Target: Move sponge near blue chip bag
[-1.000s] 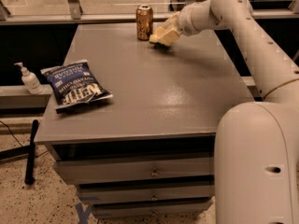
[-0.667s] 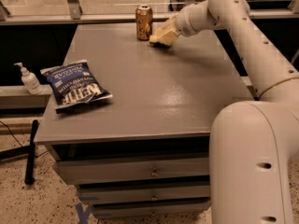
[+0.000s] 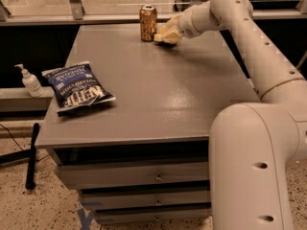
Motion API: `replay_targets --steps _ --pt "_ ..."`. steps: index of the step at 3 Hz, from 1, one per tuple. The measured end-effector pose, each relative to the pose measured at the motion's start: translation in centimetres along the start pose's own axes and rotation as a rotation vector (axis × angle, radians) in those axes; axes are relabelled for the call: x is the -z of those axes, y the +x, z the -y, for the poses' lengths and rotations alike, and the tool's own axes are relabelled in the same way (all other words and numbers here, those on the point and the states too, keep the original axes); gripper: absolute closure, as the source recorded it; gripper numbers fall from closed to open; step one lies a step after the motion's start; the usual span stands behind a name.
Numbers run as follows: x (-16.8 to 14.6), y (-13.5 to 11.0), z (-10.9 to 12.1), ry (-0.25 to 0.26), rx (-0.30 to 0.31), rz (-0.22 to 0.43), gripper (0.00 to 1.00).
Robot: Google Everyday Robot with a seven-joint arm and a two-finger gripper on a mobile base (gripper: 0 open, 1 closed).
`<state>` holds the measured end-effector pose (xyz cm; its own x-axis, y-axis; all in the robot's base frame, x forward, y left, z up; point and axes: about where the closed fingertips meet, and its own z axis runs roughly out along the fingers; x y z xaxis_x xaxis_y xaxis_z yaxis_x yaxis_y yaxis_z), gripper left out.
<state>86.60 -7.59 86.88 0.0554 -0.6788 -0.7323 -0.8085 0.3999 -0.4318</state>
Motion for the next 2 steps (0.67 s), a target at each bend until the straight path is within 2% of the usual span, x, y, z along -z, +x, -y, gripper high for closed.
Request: replay_targets --steps 1,2 --pt "-0.21 0.18 -0.05 -0.005 -0.004 -0.006 0.13" --pt "-0.28 0.42 -0.15 -0.012 -0.013 -0.012 0.00"
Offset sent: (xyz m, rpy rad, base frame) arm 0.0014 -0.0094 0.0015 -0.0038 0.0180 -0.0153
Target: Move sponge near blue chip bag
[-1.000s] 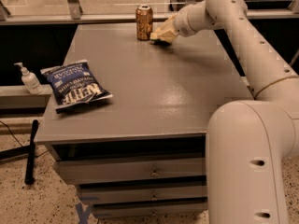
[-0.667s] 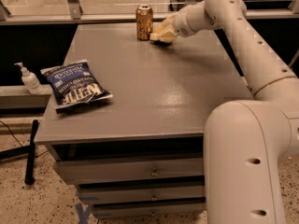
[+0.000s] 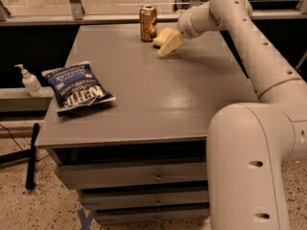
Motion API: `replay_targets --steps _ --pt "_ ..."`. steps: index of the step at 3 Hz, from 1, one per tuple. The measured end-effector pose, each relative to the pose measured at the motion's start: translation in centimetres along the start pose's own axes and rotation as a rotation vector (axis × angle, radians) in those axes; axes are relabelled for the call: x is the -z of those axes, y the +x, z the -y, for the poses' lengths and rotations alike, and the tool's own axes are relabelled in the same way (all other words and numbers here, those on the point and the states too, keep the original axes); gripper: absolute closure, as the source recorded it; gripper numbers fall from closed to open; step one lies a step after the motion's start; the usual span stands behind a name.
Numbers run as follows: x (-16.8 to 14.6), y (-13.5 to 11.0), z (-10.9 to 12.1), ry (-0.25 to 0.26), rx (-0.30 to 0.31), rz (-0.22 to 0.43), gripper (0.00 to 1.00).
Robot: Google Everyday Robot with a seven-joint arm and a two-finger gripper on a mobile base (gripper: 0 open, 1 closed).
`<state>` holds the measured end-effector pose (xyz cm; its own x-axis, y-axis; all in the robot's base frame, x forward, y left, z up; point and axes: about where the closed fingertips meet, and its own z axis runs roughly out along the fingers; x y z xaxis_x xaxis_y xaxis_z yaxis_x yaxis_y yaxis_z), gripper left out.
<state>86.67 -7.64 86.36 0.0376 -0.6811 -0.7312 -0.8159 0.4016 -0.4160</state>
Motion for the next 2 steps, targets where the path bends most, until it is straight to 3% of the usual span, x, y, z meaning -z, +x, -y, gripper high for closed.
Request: replay_targets --steps 1,2 --pt "0.2 0.0 -0.2 -0.012 -0.013 0.004 0.00" --pt "2.9 -0.2 -0.2 -0.035 -0.074 0.039 0.00"
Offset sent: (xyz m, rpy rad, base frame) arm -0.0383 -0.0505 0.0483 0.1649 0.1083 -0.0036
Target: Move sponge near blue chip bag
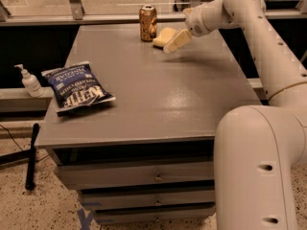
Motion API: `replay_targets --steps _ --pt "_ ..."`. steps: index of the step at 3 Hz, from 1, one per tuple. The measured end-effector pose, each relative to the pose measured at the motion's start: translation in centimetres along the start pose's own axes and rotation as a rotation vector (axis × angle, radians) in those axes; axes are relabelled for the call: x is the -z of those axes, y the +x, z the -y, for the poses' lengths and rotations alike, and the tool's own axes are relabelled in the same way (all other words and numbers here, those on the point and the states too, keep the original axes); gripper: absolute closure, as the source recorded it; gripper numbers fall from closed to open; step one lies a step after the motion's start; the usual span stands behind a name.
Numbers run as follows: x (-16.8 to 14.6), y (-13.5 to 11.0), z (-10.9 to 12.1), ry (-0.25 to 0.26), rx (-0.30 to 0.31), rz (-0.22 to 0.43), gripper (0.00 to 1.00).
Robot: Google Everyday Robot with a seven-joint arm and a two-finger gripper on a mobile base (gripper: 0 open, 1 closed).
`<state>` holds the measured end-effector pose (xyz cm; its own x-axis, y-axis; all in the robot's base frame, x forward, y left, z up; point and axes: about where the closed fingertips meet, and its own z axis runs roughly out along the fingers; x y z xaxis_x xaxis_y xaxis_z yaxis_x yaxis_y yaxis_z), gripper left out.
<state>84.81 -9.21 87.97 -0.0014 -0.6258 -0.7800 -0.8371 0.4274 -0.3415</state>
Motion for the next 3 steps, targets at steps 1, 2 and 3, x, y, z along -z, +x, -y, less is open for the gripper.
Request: replay_targets --steps 1,2,3 --pt "6.5 -0.4 -0.4 -0.028 -0.080 0.030 0.00" --pt "11.9 0.2 -1.5 -0.047 -0.131 0.043 0.00" --pt "16.9 2.8 -2.1 -0.030 -0.229 0.082 0.00"
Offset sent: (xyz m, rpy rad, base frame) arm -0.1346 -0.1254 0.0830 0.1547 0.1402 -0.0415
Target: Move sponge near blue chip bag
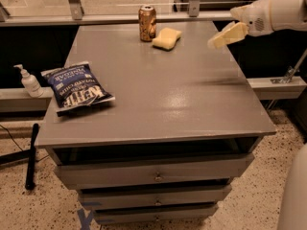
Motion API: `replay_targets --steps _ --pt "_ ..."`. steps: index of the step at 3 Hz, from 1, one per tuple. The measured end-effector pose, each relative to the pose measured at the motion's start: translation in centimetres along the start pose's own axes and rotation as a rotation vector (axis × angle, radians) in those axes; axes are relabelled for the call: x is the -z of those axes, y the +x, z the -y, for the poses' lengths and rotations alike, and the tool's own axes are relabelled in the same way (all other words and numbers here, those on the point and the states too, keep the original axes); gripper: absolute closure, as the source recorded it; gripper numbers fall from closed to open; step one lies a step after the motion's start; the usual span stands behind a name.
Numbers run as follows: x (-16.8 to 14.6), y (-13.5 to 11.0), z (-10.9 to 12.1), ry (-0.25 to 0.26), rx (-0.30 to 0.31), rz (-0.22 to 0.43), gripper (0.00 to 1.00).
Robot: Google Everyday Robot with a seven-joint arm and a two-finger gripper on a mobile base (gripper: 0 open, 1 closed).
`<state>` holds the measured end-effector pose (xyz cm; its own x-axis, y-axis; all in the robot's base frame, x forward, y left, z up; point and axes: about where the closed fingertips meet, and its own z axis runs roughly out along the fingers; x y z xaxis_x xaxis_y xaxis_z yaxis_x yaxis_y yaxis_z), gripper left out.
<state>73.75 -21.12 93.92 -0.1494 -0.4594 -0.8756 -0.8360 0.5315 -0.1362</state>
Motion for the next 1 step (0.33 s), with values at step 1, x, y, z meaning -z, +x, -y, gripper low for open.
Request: replay_targets --steps 1 --pt "1.55 1.36 0.33 0.016 -0.020 -0.003 0.00"
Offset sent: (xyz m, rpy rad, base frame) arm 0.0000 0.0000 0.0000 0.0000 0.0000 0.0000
